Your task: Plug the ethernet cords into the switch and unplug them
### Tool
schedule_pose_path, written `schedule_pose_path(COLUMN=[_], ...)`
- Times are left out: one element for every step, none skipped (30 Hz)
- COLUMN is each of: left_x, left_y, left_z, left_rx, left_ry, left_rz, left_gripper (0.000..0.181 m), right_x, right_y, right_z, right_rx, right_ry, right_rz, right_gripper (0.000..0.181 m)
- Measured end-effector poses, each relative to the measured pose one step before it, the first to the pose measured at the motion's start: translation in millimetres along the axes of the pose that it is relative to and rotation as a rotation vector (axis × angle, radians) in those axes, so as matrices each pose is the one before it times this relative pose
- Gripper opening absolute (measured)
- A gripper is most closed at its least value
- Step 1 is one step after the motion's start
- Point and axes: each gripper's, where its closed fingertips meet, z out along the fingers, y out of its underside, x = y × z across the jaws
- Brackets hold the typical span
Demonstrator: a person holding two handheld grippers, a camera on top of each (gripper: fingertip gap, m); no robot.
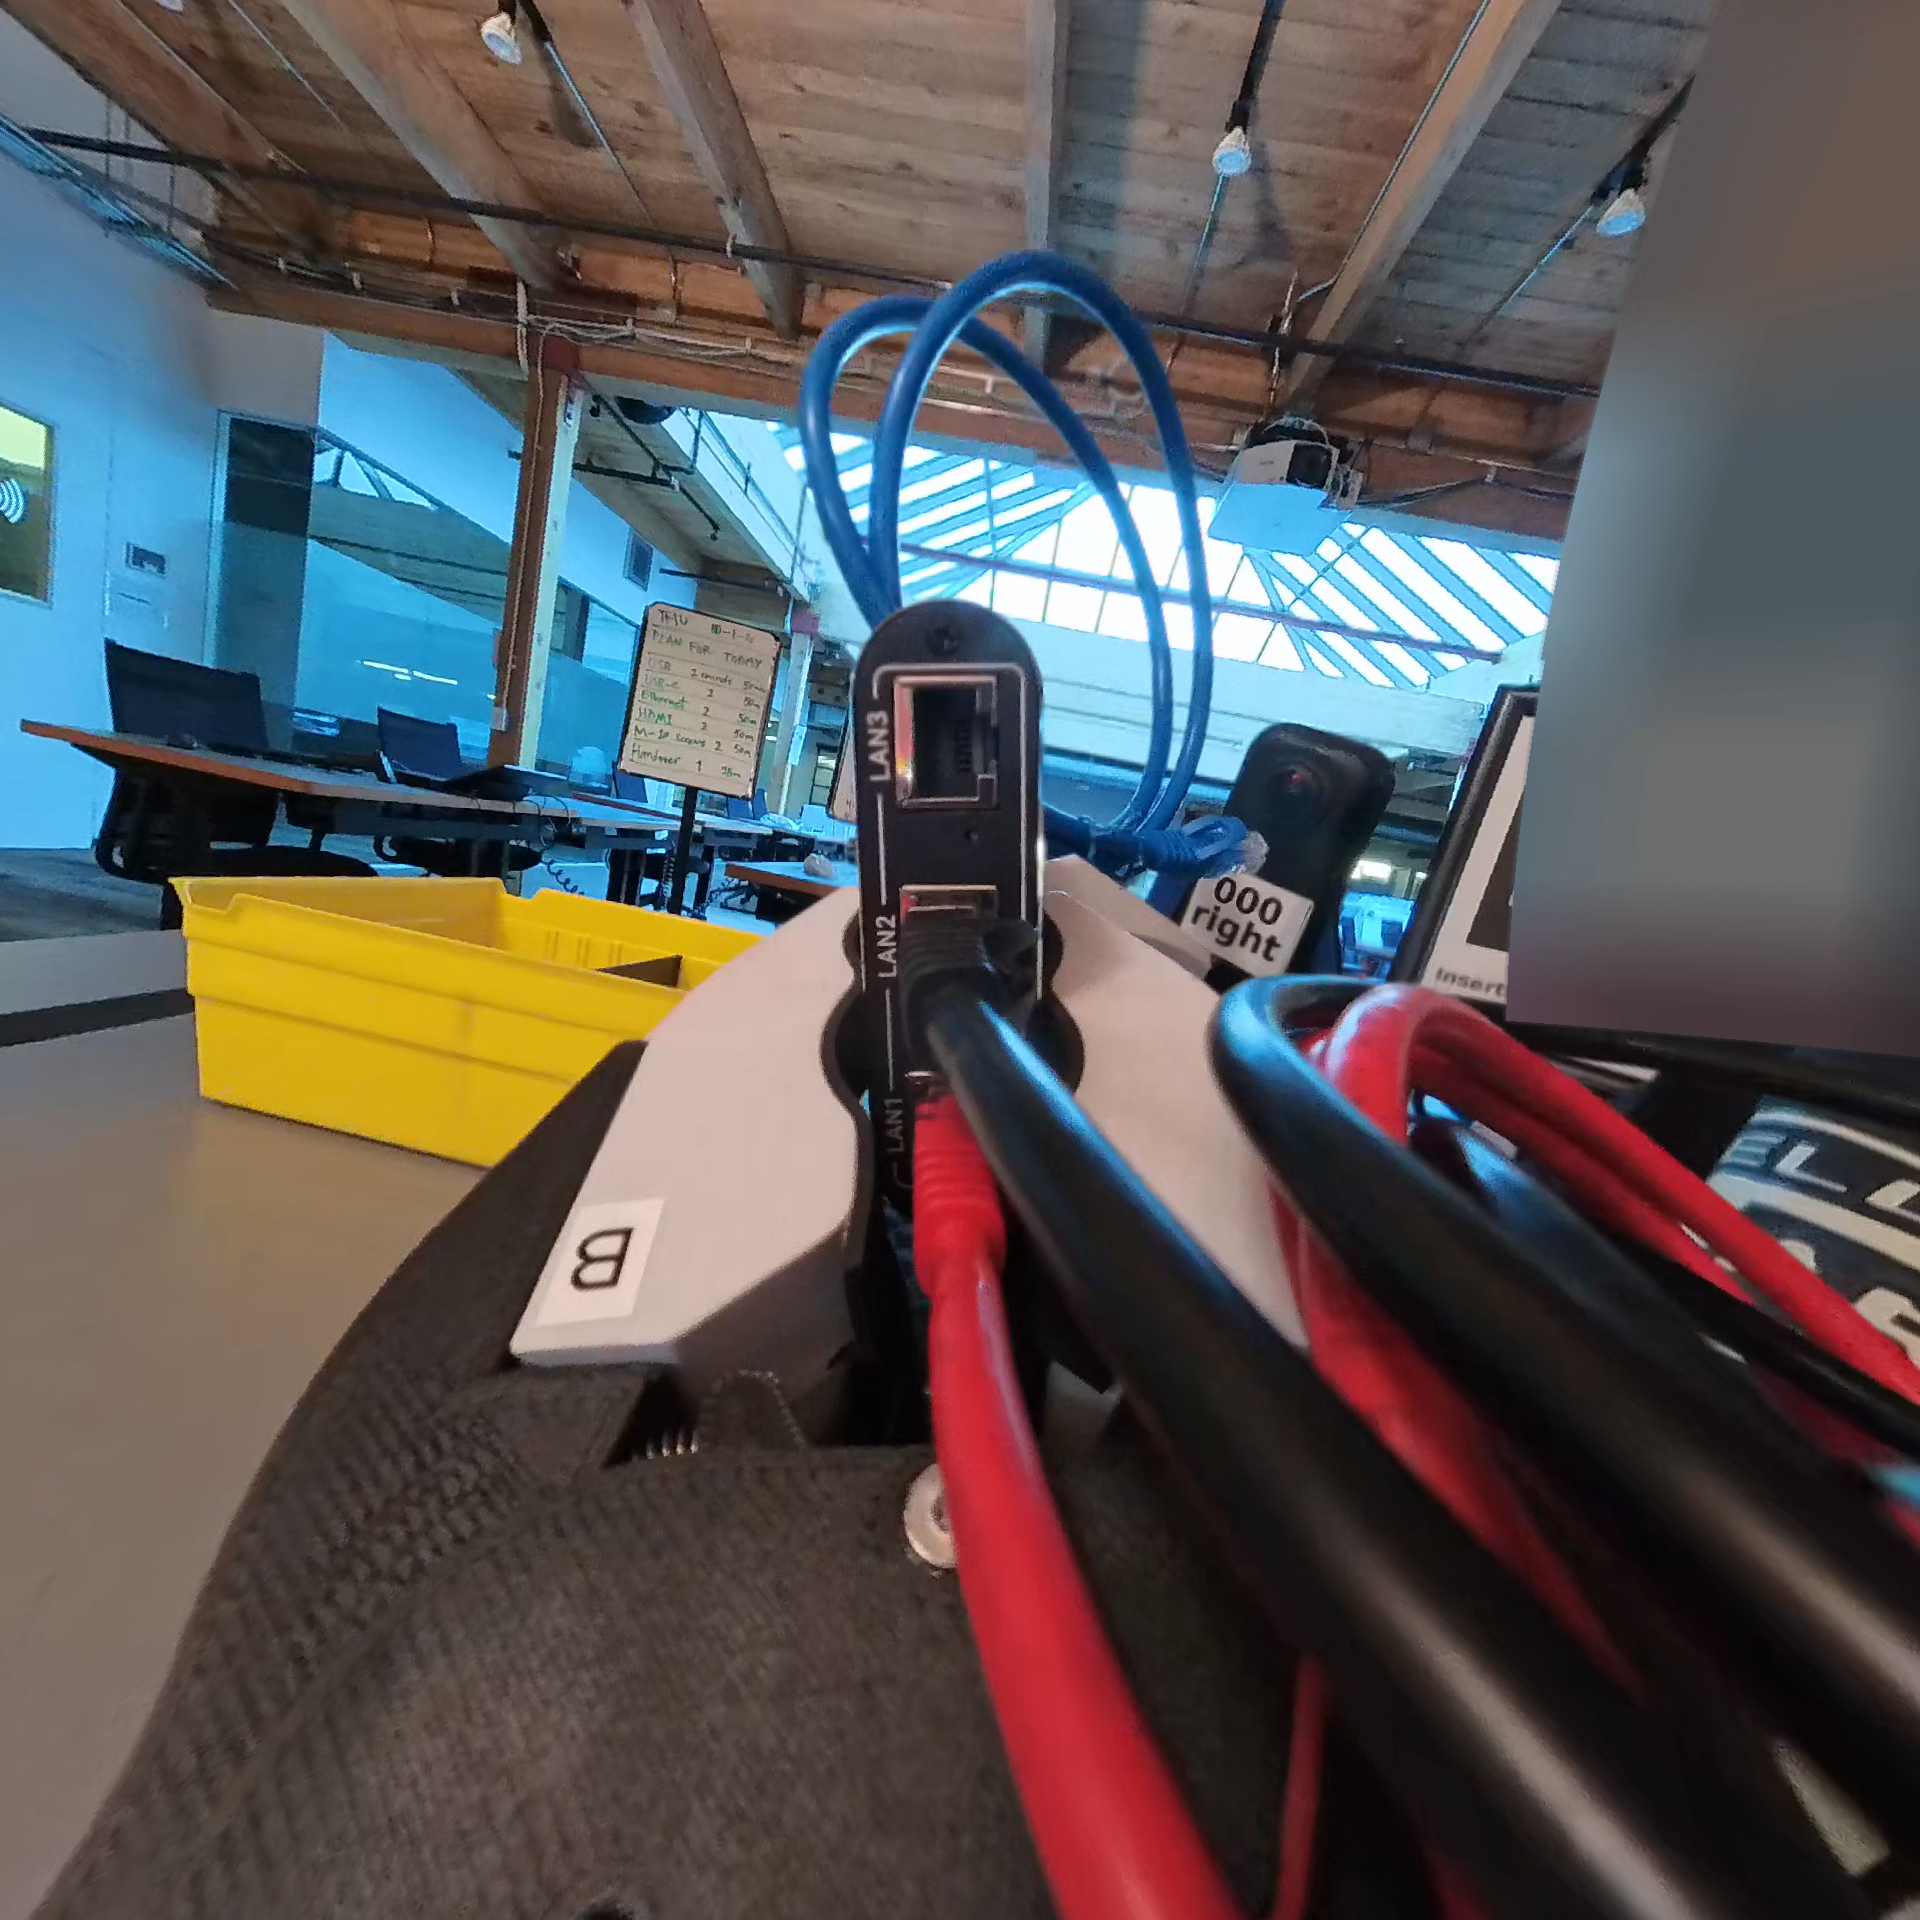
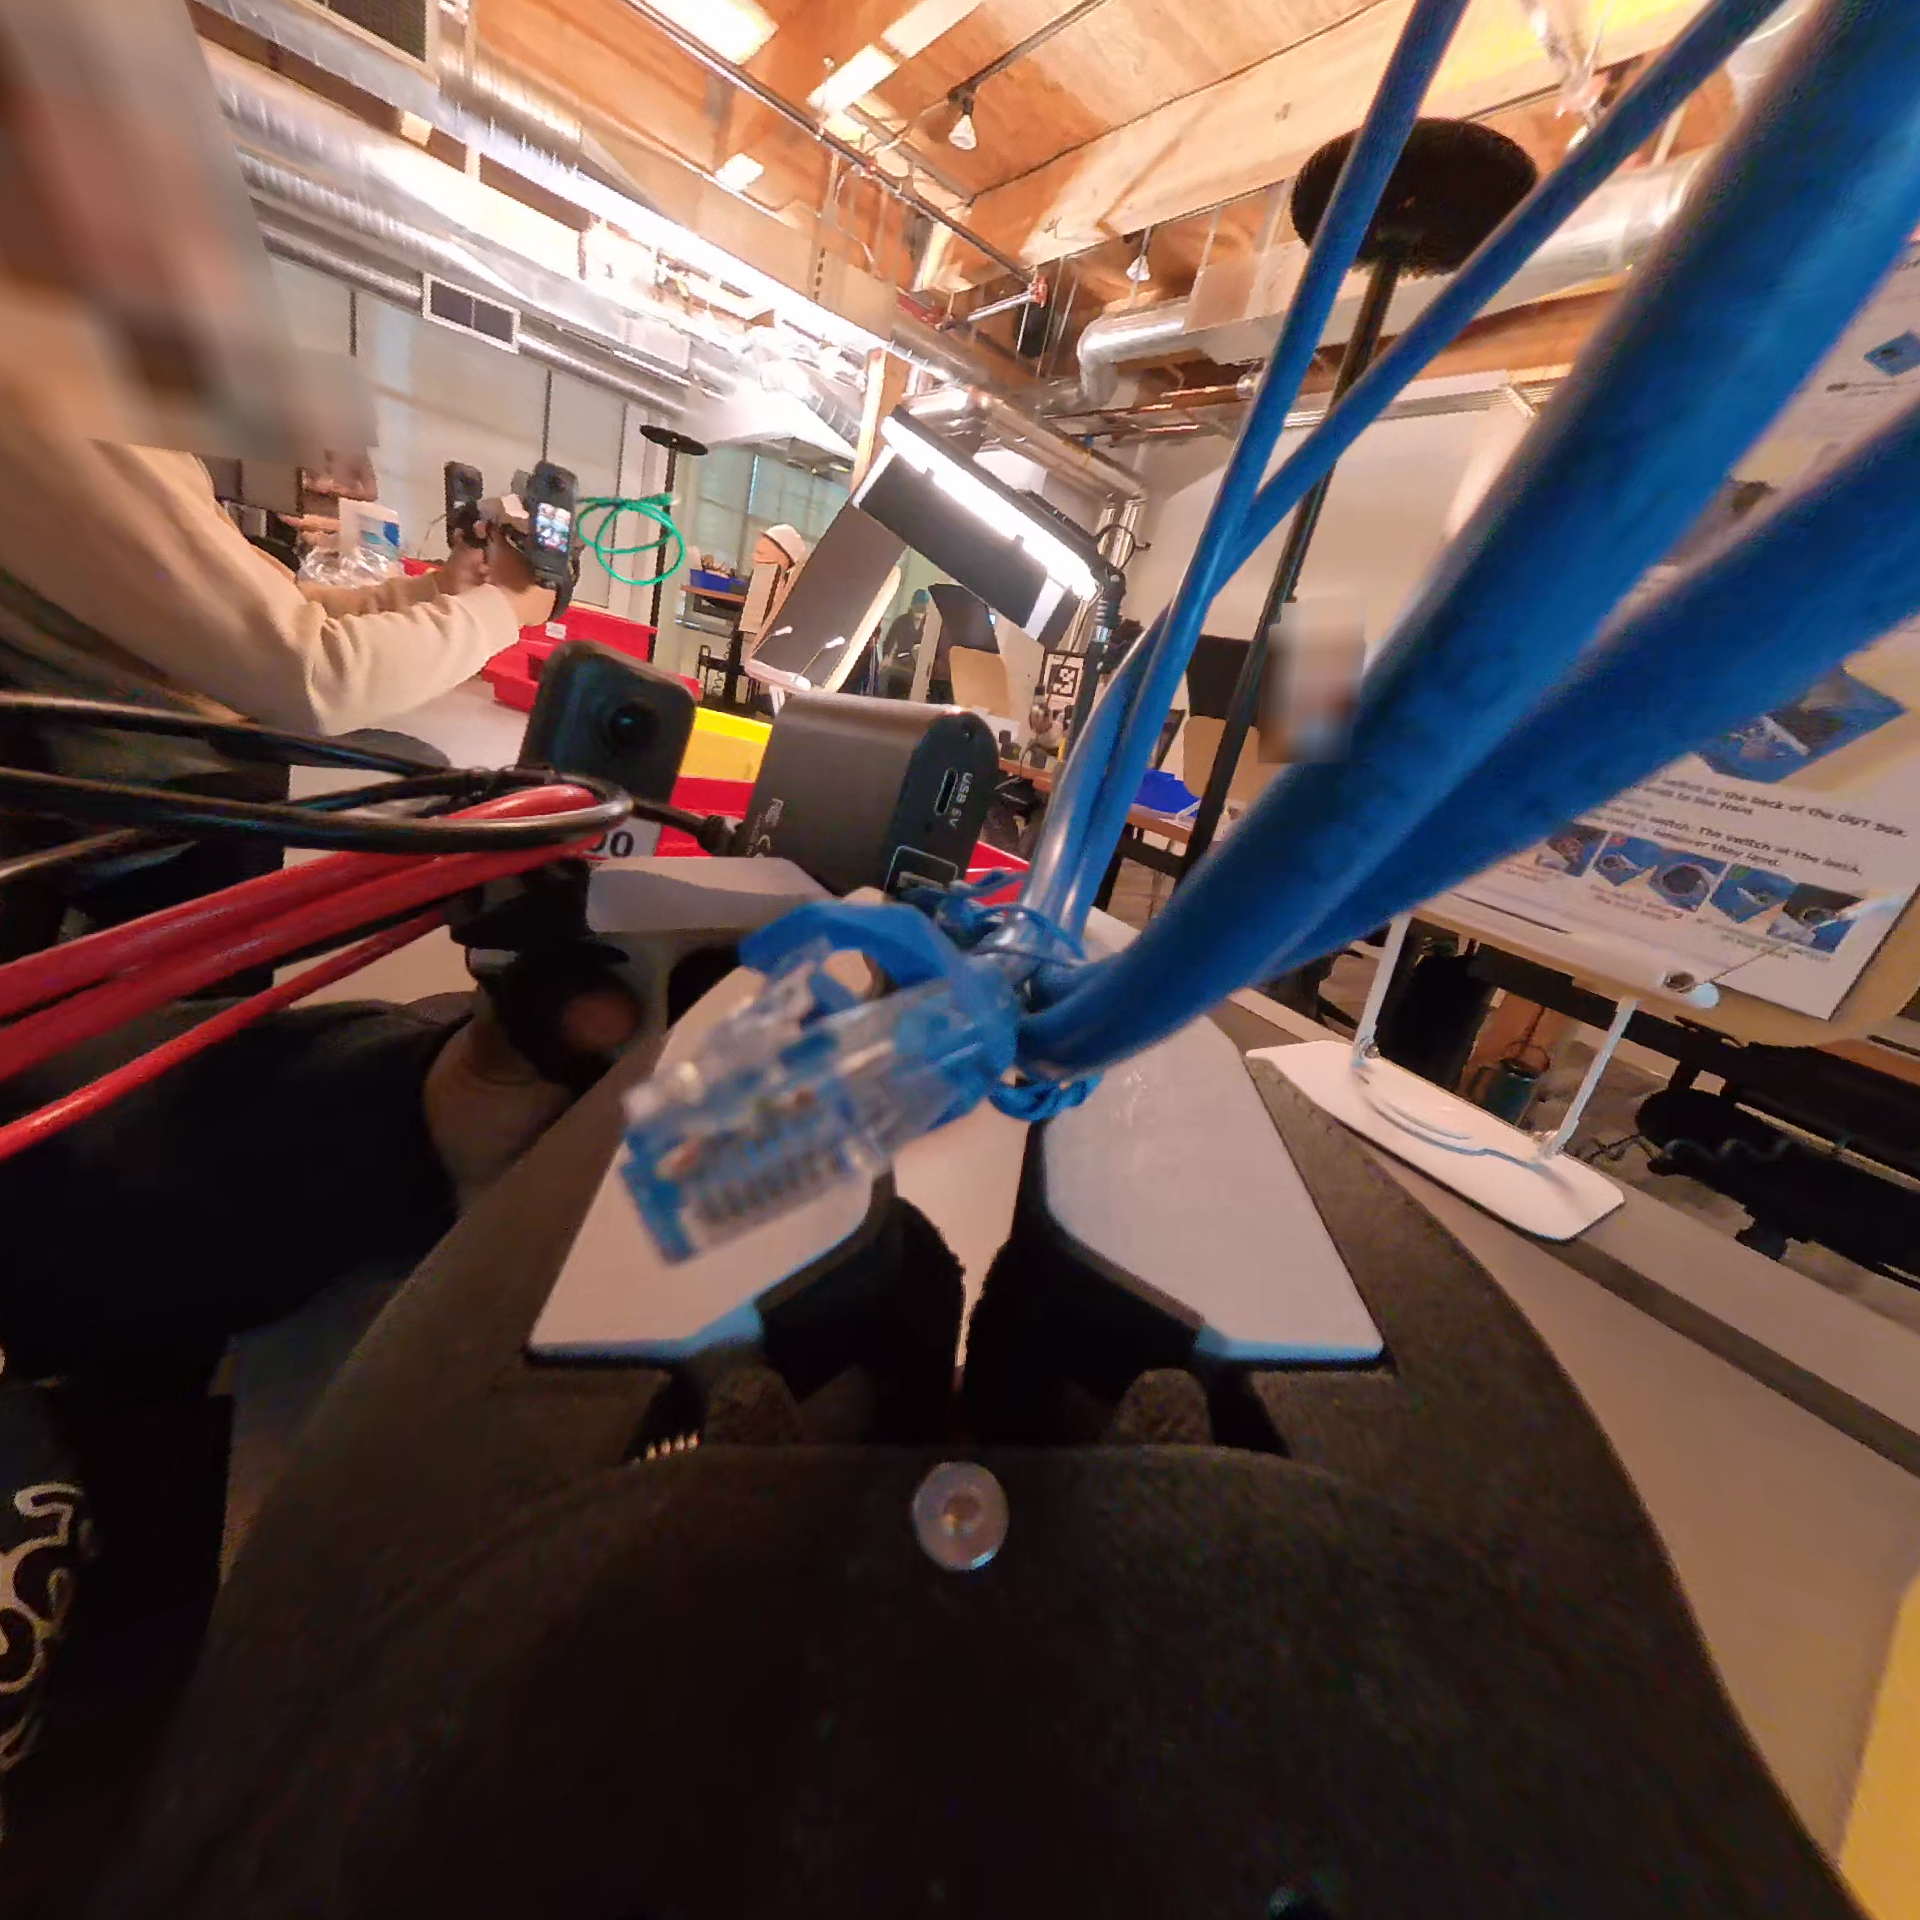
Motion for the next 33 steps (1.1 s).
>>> schedule_pose_path(left_x=[-0.08,-0.61,-0.3,-0.4,-0.61,-0.85,-1.04,-0.57,-0.81,-0.81,-0.69,-1.14,-0.44,0.59,0.54,0.38,0.97,0.25,-2.48,6.83,6.1,-4.18,-10.54,-6.29,-3.8,-5.21,-4.26,-1.54,0.22,1.09,0.79,-0.19,-1.39], left_y=[-2.27,-2.73,-3.44,-3.78,-4.03,-3.7,-3.47,-2.88,-2.49,-2.16,-1.85,-1.19,-0.59,-0.46,-0.34,-0.26,-0.06,-1.42,-9.53,-19.61,-15.79,-6.55,-1.54,0.19,3.23,7.29,8.27,5.53,3.06,1.71,1.09,0.36,0.24], left_z=[-0.08,-0.19,-0.41,-0.49,-0.82,-0.88,-1.13,-1.06,-0.99,-0.87,-0.72,-0.97,-0.86,-0.35,0.18,0.19,0.13,-0.61,-6.19,-10.41,-7.7,-4.37,-2.01,0.78,1.84,1.86,1.54,1.14,0.89,0.85,0.44,-0.05,-0.24], left_rx=[0.0172,0.0227,0.0273,0.0282,0.0278,0.0247,0.0212,0.0143,0.0088,0.0063,0.0046,0.0005,-0.0048,-0.0043,-0.0019,0.003,0.0046,0.0144,0.0679,0.1013,0.0495,-0.0096,-0.0189,-0.0028,-0.0061,-0.0279,-0.0364,-0.0194,-0.0091,-0.0081,-0.0084,-0.001,0.0019], left_ry=[0.0047,0.0055,0.0096,0.0104,0.0097,0.0082,0.0021,0.0008,-0.0026,-0.0055,-0.011,-0.0195,-0.0195,-0.0148,-0.0136,-0.009,0.0015,0.0032,-0.0104,0.057,0.0565,-0.0088,-0.0501,-0.0236,-0.0127,-0.0287,-0.0275,-0.0131,-0.0007,0.0097,0.0098,0.0033,-0.0029], left_rz=[-0.0165,-0.0272,-0.0328,-0.0336,-0.0334,-0.0323,-0.0197,-0.0102,-0.0033,0.0059,0.0196,0.0357,0.0435,0.0462,0.0415,0.0264,0.0035,-0.0109,-0.0068,-0.039,-0.0225,0.0155,0.0142,-0.0188,-0.0281,-0.0213,-0.0159,-0.0082,-0.0047,-0.0072,-0.0104,-0.0125,-0.0171], left_gripper=[0.023,0.024,0.025,0.026,0.027,0.026,0.026,0.026,0.026,0.026,0.026,0.027,0.026,0.026,0.026,0.025,0.025,0.026,0.026,0.026,0.027,0.027,0.027,0.027,0.027,0.027,0.027,0.027,0.027,0.027,0.027,0.027,0.027], right_x=[0.16,0.1,-0.02,0.12,0.09,0.25,0.17,0.34,0.46,0.37,0.19,0.04,-0.42,-0.38,-0.1,-0.42,-0.27,9.8,36.18,41.76,32.13,15.96,7.18,7.62,10.34,12.8,16.94,22.43,20.07,9.34,2.49,2.04,-0.14], right_y=[-1.68,-2.09,-2.75,-2.58,-2.24,-1.65,-1.1,-0.7,-0.32,-0.36,0.33,0.98,0.16,-0.6,-0.55,-0.63,-0.73,-2.01,-2.66,4.4,4.57,-1.39,-1.02,-2.91,-0.33,4.48,9.37,12.77,16.67,20.27,19.59,17.35,15.87], right_z=[1.43,2.1,2.86,3.56,3.93,3.89,3.8,3.4,2.96,2.42,2.02,1.44,0.74,0.08,-0.27,-0.52,-0.49,-2.89,-13.31,-13.76,-10.81,-8.94,-7.32,-6.89,-6.5,-6.67,-7.35,-7.47,-5.2,-1.93,0.33,1.83,3.1], right_rx=[0.0004,-0.0017,-0.0022,-0.0055,-0.0062,-0.0061,-0.005,-0.0031,-0.0047,-0.0061,-0.0111,-0.0202,-0.0152,-0.0092,-0.0058,-0.0039,0.0001,0.0114,0.0167,-0.0172,-0.0048,-0.0051,-0.0407,-0.0293,-0.0514,-0.085,-0.1072,-0.108,-0.1115,-0.1182,-0.1018,-0.0853,-0.0804], right_ry=[0.0074,0.0056,0.0017,-0.0016,-0.0039,-0.0043,-0.0083,-0.0092,-0.0083,-0.0078,-0.0078,-0.0113,-0.0171,-0.0172,-0.0098,-0.007,-0.0046,0.0641,0.1989,0.1413,0.034,-0.0564,-0.0627,-0.0081,0.0322,0.0516,0.0749,0.115,0.1021,0.0361,0.0064,0.0179,0.0075], right_rz=[-0.0048,-0.0097,-0.0126,-0.0171,-0.0166,-0.0142,-0.0108,-0.0086,-0.0066,-0.0124,-0.0233,-0.0177,-0.0009,0.0054,-0.0023,-0.007,0.0024,0.0132,-0.078,-0.0471,0.0732,0.1146,0.0836,0.0066,-0.043,-0.0655,-0.0802,-0.0841,-0.0746,-0.071,-0.0743,-0.0582,-0.0468], right_gripper=[0.019,0.019,0.018,0.019,0.019,0.019,0.019,0.019,0.019,0.02,0.02,0.021,0.02,0.02,0.02,0.02,0.02,0.016,0.014,0.013,0.013,0.013,0.013,0.013,0.013,0.013,0.013,0.013,0.013,0.013,0.014,0.014,0.014])
